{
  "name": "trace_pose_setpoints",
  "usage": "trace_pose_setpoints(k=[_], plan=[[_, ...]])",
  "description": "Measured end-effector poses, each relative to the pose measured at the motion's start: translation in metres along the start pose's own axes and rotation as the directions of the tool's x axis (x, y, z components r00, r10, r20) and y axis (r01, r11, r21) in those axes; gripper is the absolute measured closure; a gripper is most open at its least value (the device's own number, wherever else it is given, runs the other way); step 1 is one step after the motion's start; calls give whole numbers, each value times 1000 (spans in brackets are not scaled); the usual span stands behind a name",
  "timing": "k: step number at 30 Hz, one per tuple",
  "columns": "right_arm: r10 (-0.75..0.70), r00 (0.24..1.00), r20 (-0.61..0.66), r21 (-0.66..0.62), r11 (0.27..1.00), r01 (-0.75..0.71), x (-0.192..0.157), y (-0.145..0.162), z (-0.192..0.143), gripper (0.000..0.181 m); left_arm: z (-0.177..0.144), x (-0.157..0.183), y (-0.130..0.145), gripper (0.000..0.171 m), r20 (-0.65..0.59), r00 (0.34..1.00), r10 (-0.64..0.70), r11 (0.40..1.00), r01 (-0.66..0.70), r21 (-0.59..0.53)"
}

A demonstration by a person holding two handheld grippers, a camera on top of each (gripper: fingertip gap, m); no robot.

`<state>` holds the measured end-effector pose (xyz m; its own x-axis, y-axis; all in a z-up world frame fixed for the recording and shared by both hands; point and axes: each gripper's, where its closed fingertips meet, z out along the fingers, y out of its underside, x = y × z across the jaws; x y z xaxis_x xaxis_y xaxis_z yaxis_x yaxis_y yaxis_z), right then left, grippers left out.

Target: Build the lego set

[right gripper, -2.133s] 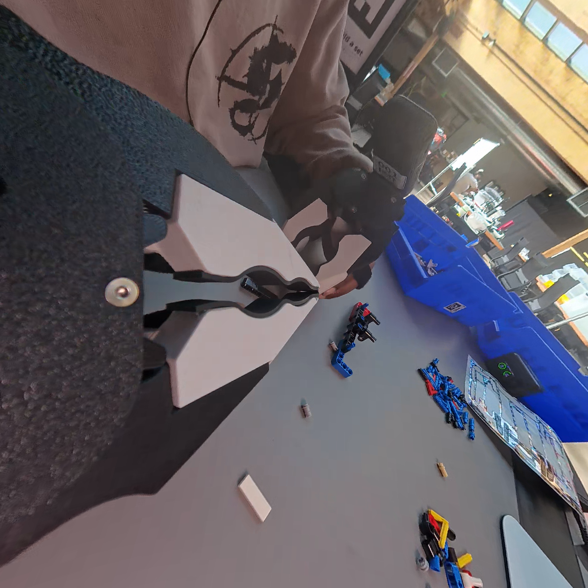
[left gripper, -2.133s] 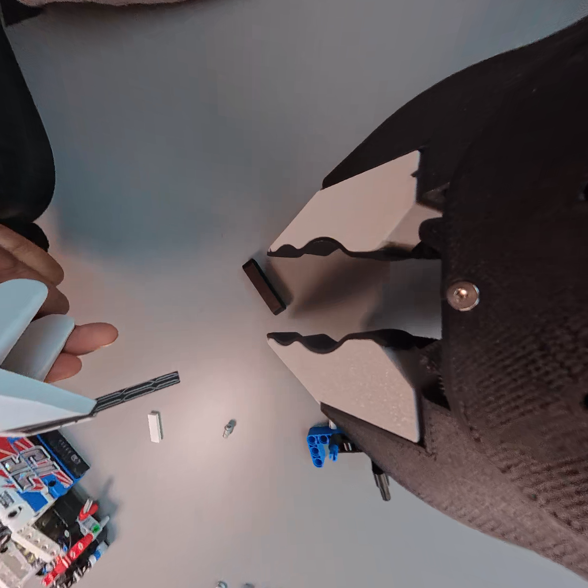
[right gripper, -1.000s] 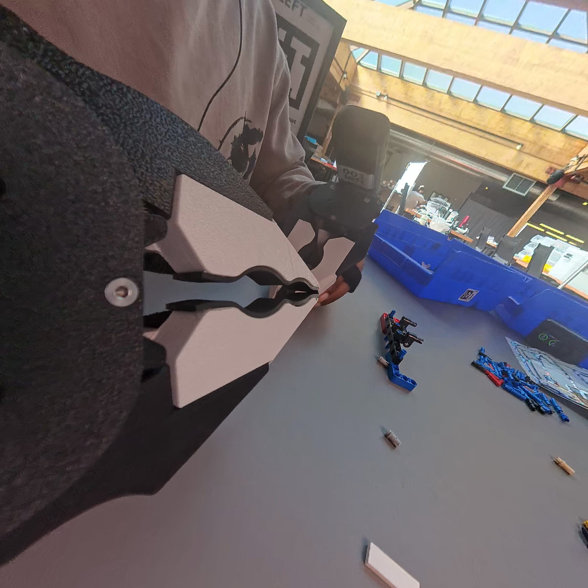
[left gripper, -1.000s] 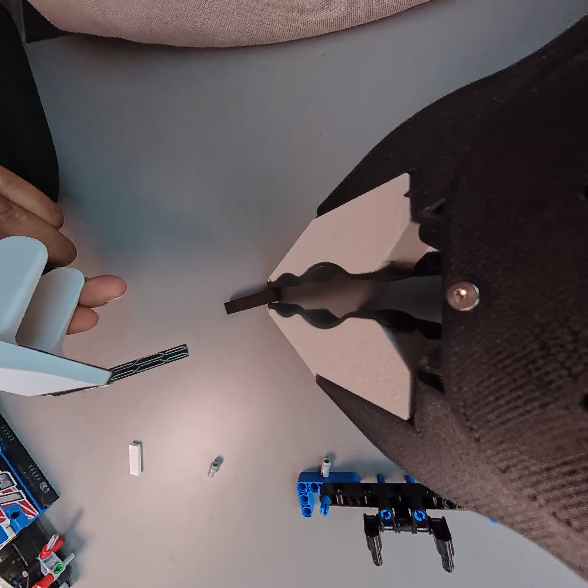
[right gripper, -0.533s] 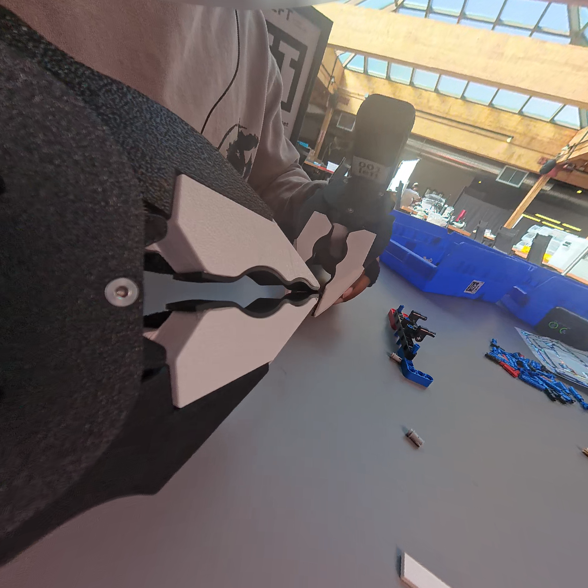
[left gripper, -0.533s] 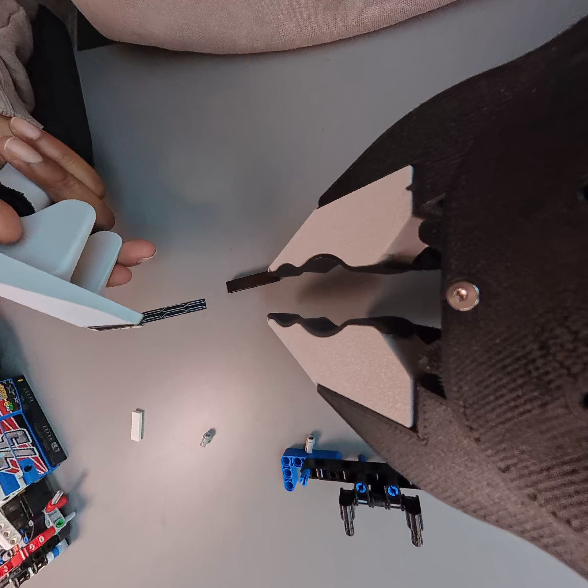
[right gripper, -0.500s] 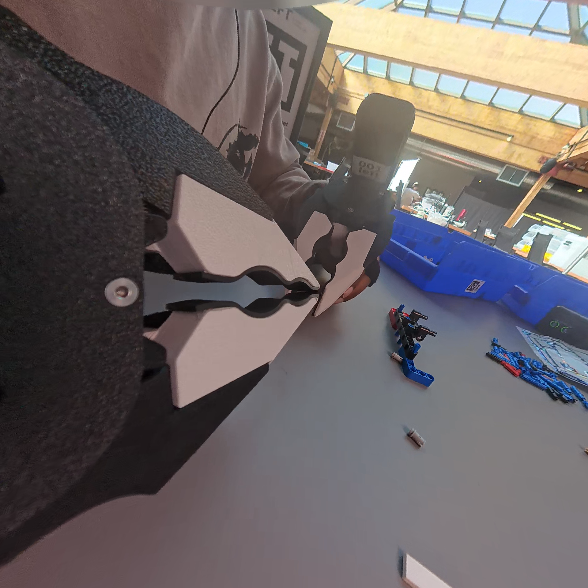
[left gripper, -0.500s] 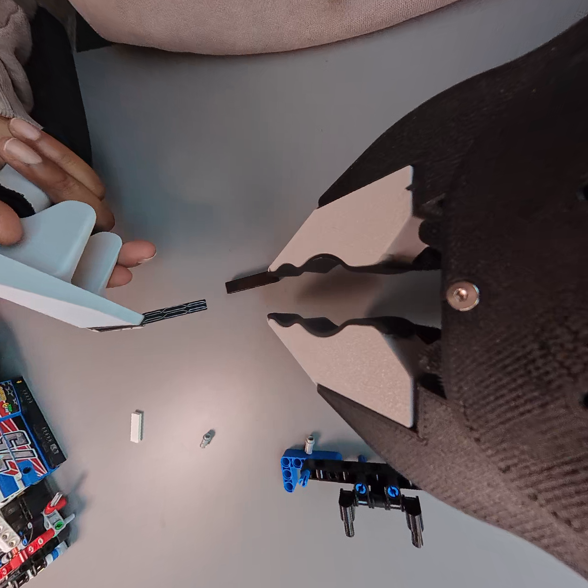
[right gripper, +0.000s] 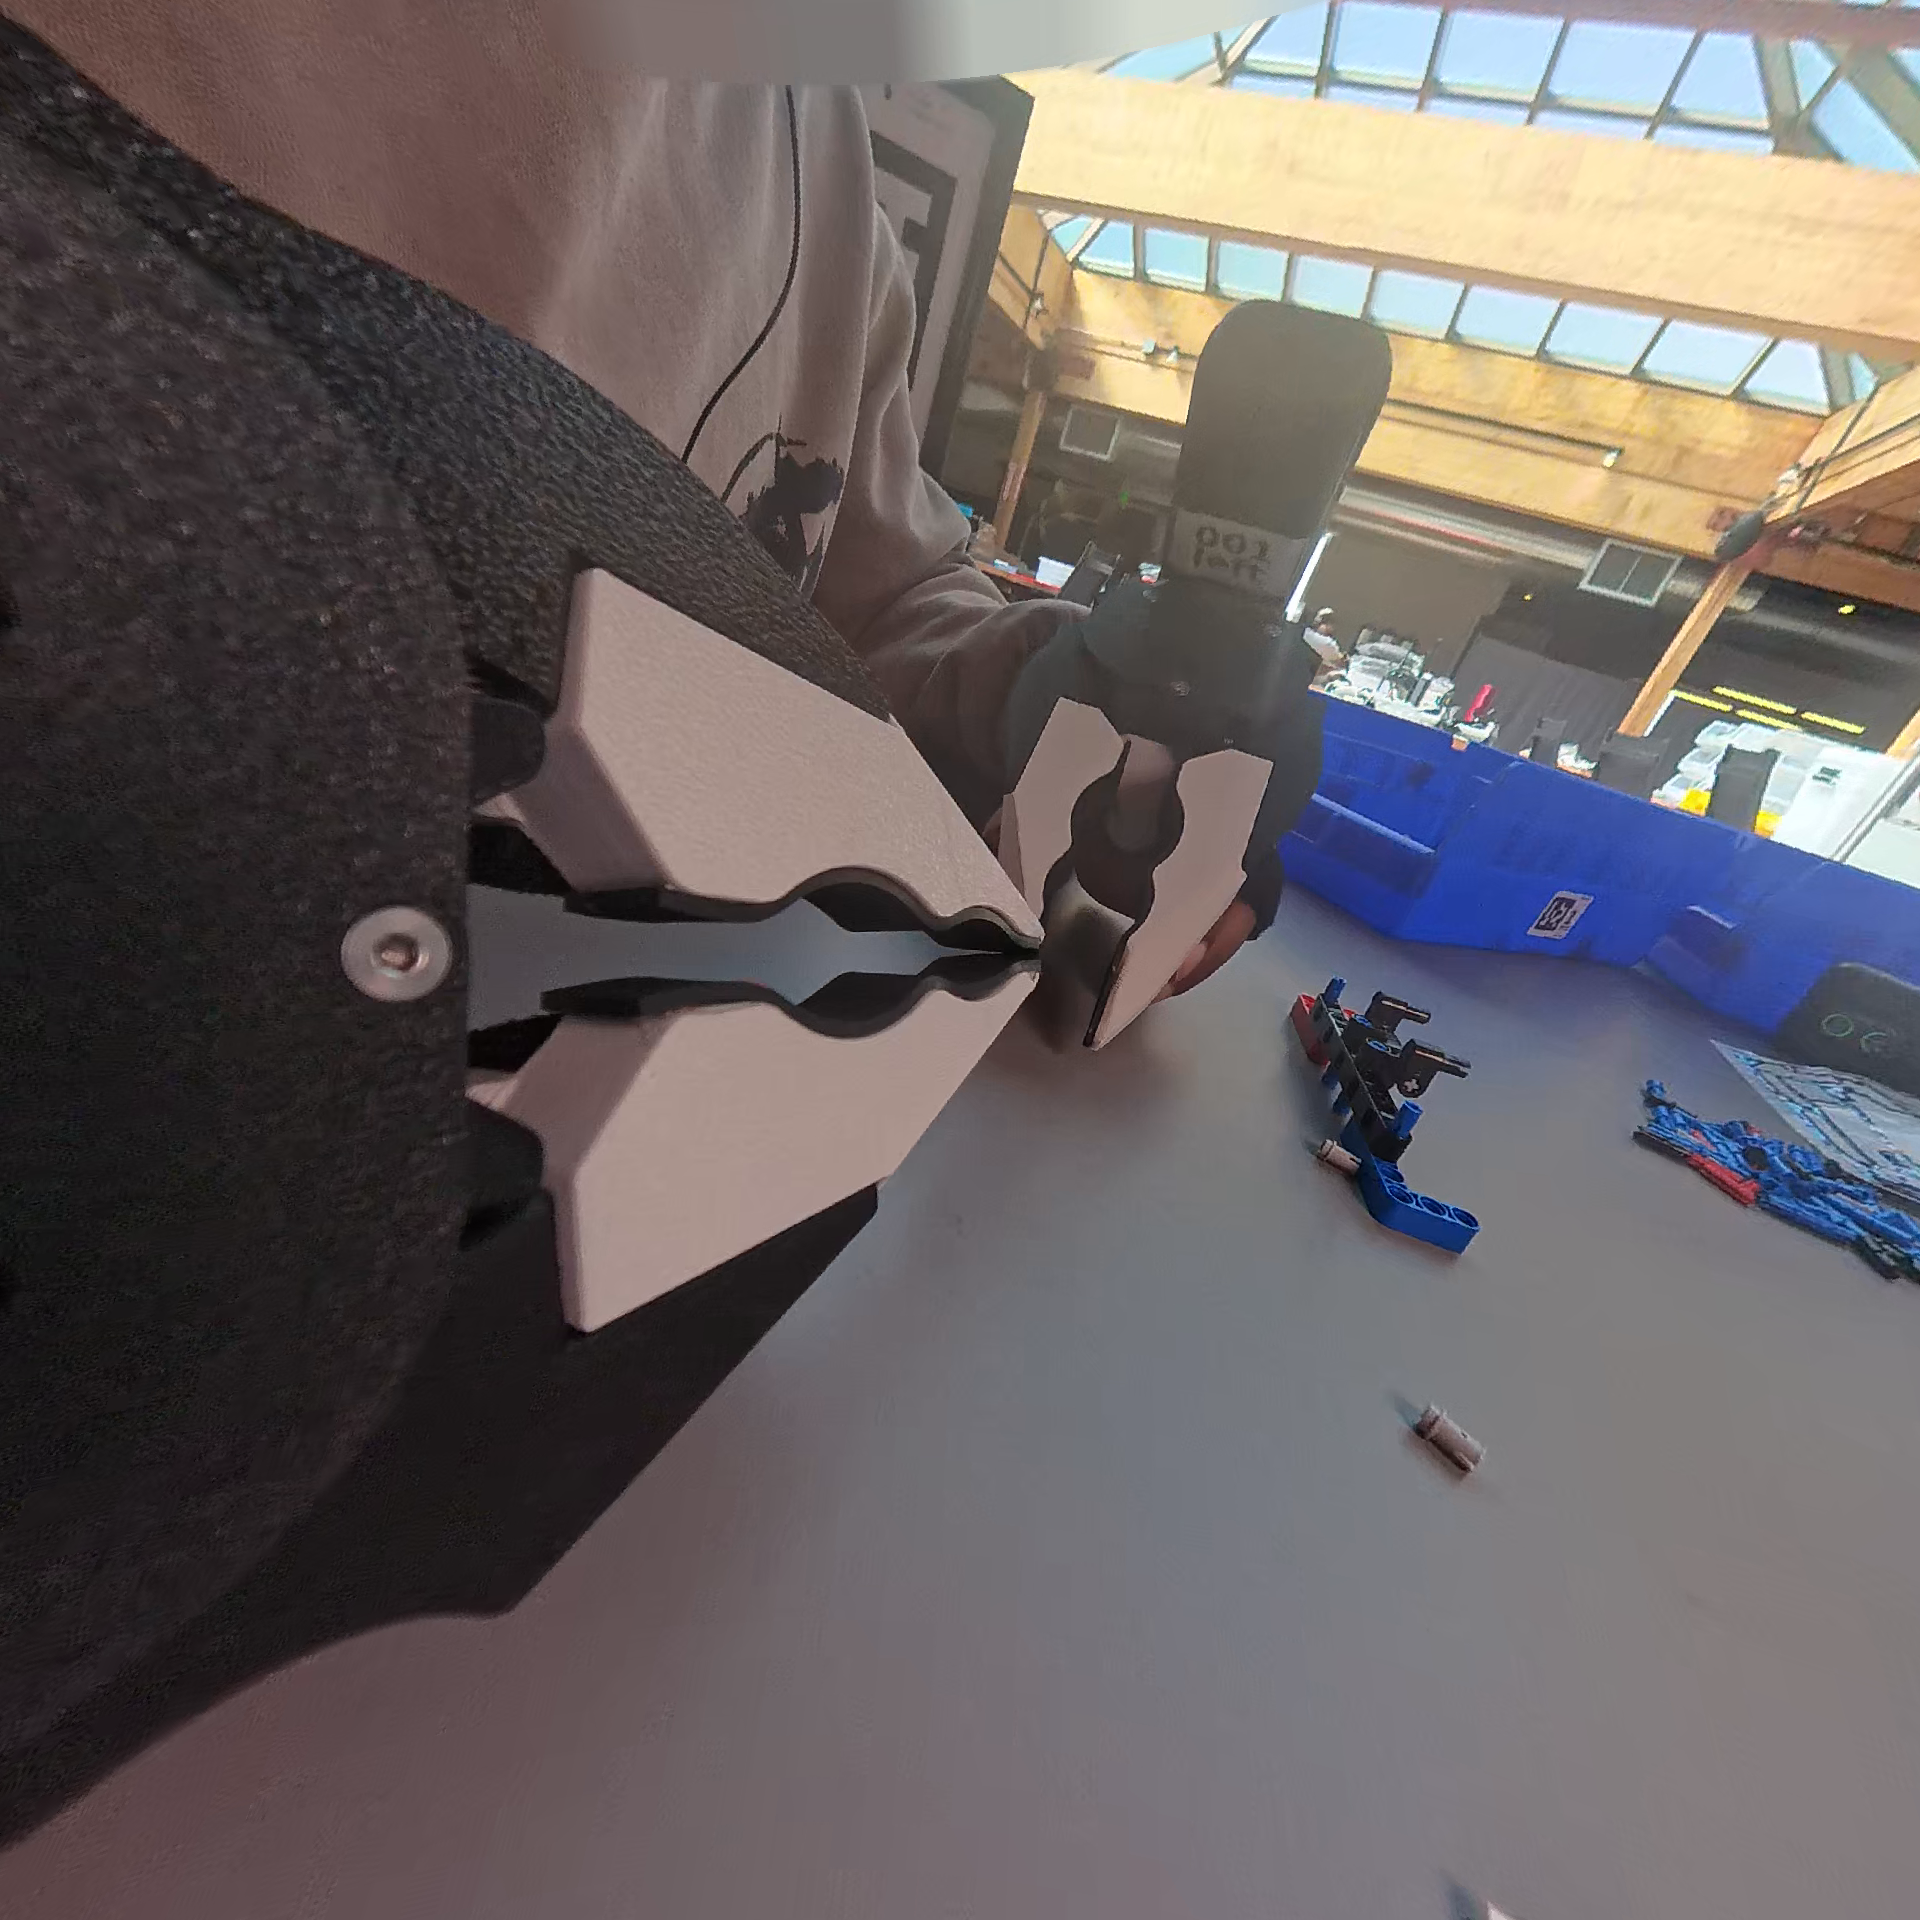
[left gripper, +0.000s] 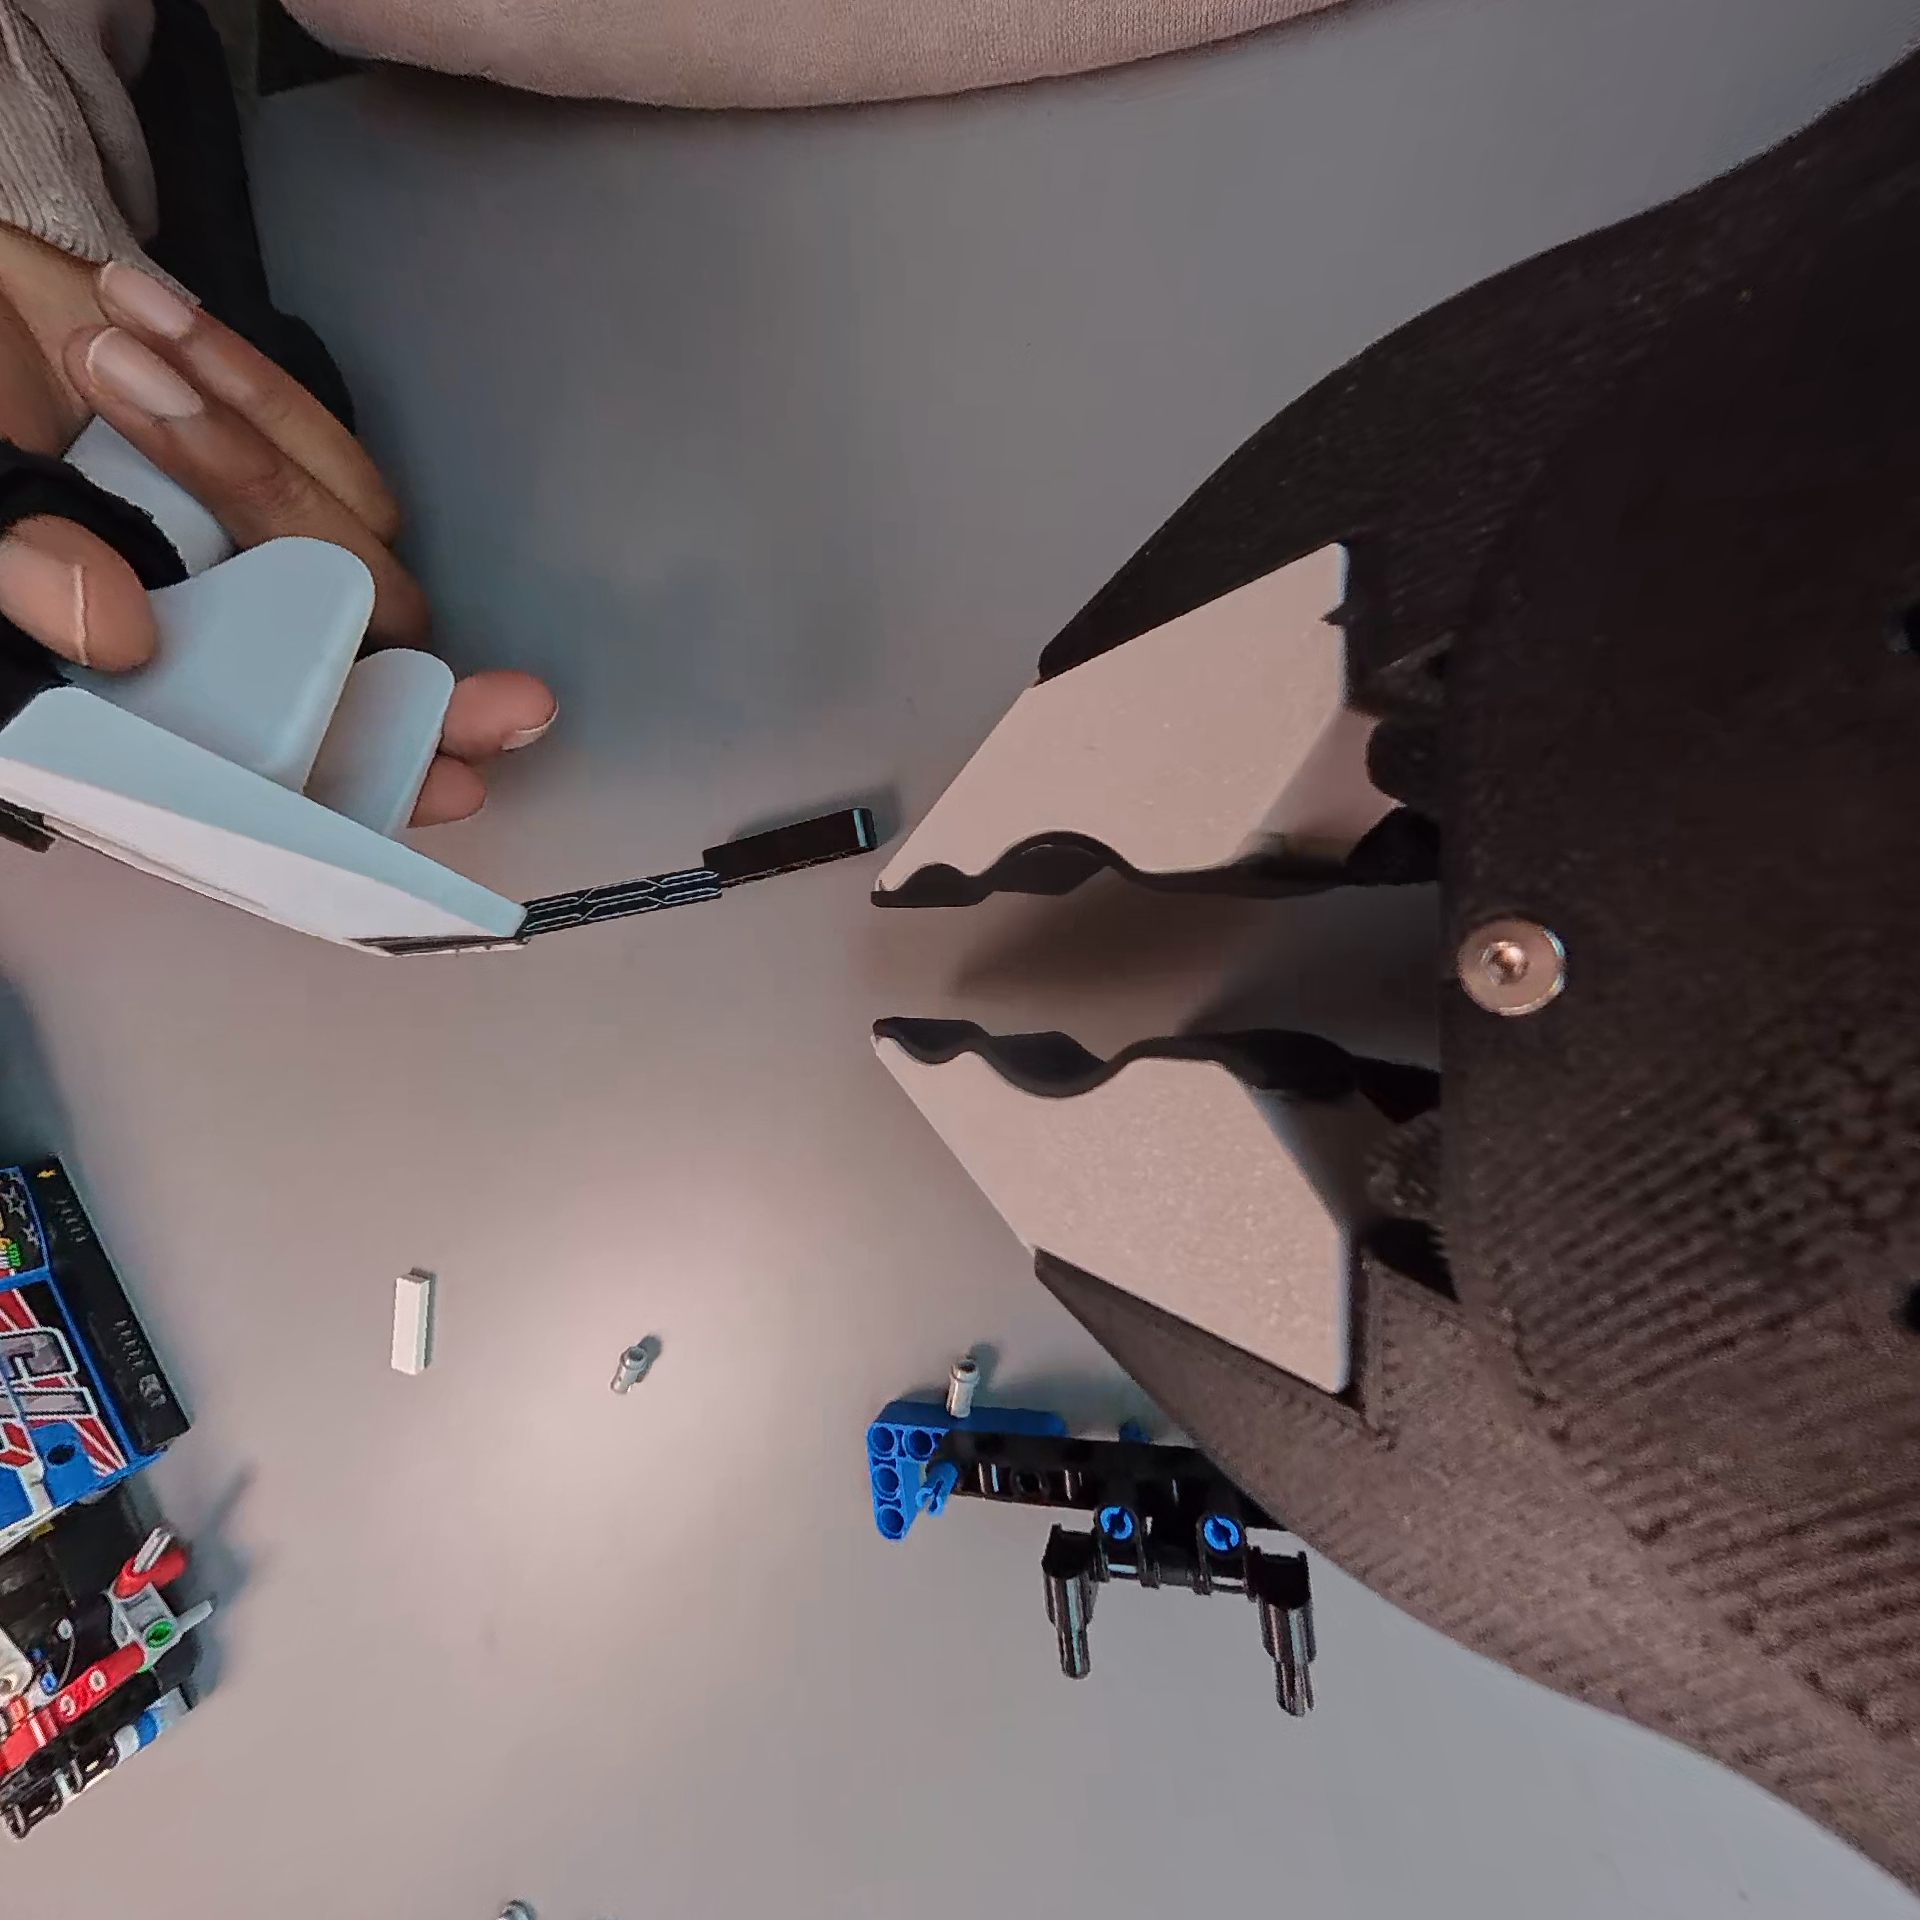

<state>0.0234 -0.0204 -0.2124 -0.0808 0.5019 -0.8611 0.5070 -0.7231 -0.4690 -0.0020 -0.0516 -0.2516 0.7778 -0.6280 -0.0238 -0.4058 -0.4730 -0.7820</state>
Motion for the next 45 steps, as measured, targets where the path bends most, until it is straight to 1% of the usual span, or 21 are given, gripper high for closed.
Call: trace_pose_setpoints(k=[5, 9, 14, 17, 21, 26, 34, 45], plan=[[8, 1000, 3, 4, 1000, -8, -7, 9, 7, 181, 3, 3, 3, 152, -11, 1000, 23, 1000, -23, -13], [9, 999, -31, 5, 1000, -9, 1, 9, 7, 181, 3, 5, 2, 153, -18, 1000, 22, 1000, -22, -10], [7, 999, -38, -8, 1000, -7, 3, 12, 7, 181, 3, 5, 2, 150, -27, 1000, 6, 1000, -6, -5], [16, 999, -43, -7, 1000, -16, 5, 13, 7, 181, 2, 10, 1, 148, -57, 998, -4, 1000, 4, -2], [13, 997, -81, 2, 1000, -13, 6, 16, 10, 181, 2, 16, 2, 146, -82, 997, 12, 1000, -13, -10], [20, 995, -99, 19, 1000, -18, 4, 25, 15, 181, 2, 18, 2, 147, -97, 995, 16, 1000, -16, -8], [-14, 990, -137, 1, 1000, 14, 7, 26, 15, 181, 2, 21, 1, 153, -113, 993, 27, 1000, -27, 0], [-28, 986, -164, 15, 999, 31, 9, 26, 13, 181, 3, 21, 1, 154, -114, 993, 27, 1000, -27, 5]])
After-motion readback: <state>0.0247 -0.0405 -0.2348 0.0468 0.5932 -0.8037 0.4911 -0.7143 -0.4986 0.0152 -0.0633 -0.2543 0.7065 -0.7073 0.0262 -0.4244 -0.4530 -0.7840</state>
